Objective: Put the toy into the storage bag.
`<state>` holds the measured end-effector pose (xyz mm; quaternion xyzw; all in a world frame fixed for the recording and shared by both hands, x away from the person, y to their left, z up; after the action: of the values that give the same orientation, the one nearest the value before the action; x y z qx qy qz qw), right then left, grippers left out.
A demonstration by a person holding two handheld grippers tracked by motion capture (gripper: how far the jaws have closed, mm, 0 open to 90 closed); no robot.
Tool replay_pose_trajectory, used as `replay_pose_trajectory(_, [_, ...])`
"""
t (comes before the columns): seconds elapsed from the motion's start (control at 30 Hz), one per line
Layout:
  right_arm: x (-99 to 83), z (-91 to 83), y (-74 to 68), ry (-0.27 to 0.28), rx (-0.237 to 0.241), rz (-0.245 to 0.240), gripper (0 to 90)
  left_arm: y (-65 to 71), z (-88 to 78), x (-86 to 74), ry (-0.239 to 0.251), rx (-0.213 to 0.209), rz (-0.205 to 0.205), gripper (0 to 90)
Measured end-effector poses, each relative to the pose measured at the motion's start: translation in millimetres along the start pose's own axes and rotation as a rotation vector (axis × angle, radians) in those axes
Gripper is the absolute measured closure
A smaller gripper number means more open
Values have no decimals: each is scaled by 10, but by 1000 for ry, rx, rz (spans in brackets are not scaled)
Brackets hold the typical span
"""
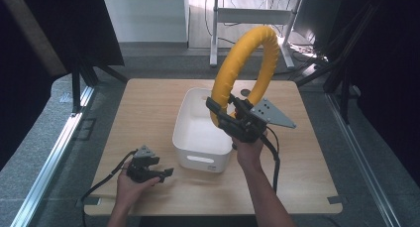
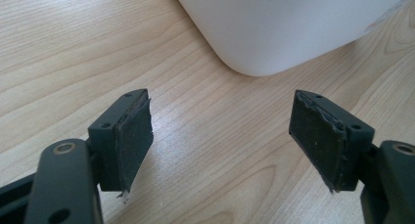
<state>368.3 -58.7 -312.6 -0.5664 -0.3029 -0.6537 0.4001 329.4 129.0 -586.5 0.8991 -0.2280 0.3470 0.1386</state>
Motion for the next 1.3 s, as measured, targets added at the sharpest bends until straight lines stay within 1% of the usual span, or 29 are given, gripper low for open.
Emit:
replay_pose_trajectory(0.13, [-36,64,-48,-6,15,-2,496,-5,0,-2,-2,2,1,244])
replay_pose_trajectory(0.3, [-46,138,-114,2,30,-1,496,-2,4,-4,-2,1,2,243])
replay_pose_trajectory(0.37, [-64,166,-139,-7,38,-2,496,-2,5,-5,-4,1,2,243])
replay_pose_trajectory(0.4, [-93,188,-174,-29,82,-1,496,0,6,-5,-4,0,2,243])
replay_pose_trajectory(0.57, [-133,260,-192,-31,95,7,496,-3,-4,-3,-2,-1,6,243])
replay_pose_trajectory(0.67, [-196,319,-214,-47,104,14,495,-5,-1,-4,-4,1,5,244])
replay_pose_trajectory(0.73, [-207,336,-224,-46,106,18,495,-3,4,-4,-3,0,3,244])
replay_pose_trajectory(0.8, [-227,378,-263,-37,111,32,495,4,8,-9,-7,-2,4,243])
replay_pose_trajectory(0.93, [-249,416,-313,-37,119,31,495,1,-2,-3,-2,-2,3,243])
replay_pose_trajectory(1.0, [-276,457,-380,-39,134,41,495,-2,-5,-3,-2,-1,5,243])
replay_pose_trajectory(1.17, [-329,512,-429,-41,140,51,494,17,10,-4,-3,-6,0,244])
replay_pose_trajectory(1.3, [-373,530,-437,-46,138,55,494,11,6,-5,-4,-3,1,243])
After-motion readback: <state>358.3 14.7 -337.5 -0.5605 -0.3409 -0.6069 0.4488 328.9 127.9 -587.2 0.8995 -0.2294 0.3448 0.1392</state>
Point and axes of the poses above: each handheld gripper's, and its own axes: z roughly forward along the jaws, x roughly out of its top, y roughly to its right, the point moved 10 cm from there along z, roughly forward along the jaws, and after that the axes turned 11 degrees about x, right-handed, at the moved point
